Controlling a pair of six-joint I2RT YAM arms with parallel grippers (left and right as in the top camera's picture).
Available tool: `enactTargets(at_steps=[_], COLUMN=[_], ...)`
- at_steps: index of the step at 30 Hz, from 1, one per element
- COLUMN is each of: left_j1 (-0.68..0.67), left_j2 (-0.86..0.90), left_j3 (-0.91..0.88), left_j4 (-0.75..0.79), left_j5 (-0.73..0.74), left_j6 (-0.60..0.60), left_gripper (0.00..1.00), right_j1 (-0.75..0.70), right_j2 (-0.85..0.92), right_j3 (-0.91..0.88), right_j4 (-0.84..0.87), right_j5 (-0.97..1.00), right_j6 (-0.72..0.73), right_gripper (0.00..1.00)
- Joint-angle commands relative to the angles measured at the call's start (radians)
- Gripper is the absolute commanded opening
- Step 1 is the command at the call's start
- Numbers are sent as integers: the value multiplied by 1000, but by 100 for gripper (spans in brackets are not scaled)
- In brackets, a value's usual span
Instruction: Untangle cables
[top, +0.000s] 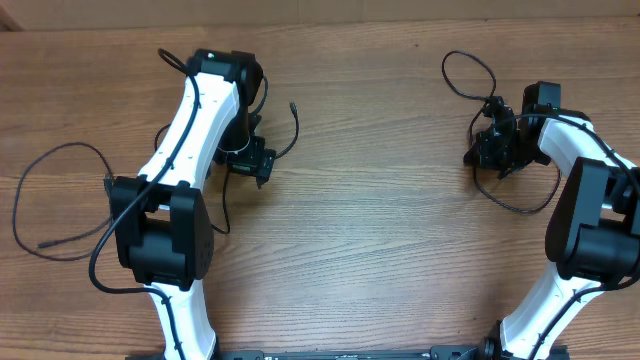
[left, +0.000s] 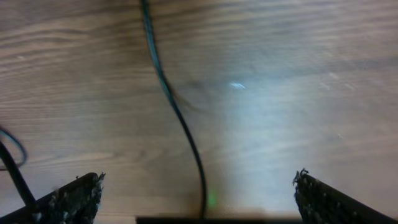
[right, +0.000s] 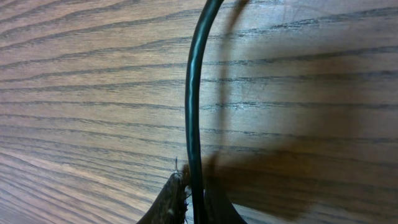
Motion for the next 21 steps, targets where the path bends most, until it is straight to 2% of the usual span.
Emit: enactTargets(at_steps=[1,6,13,21], left_j1=[18,56,105,105], left_j2=[-5,-5,-3,0], left_j3=[-67,-183,-323,-450], left_j4=[60,209,423,667], left_j5=[-135,-193,-158,-157], left_j6=[-51,-42,39,89], left_gripper=[100,100,98,100], right_j1=[5,5,5,5], right_j2=[40,40,40,40], right_j3=[-26,-26,-26,-26], right_j4=[-2,-2,-2,-12], right_j5=[22,23,22,22], right_j6=[1,0,1,1], right_gripper=[11,13,14,14])
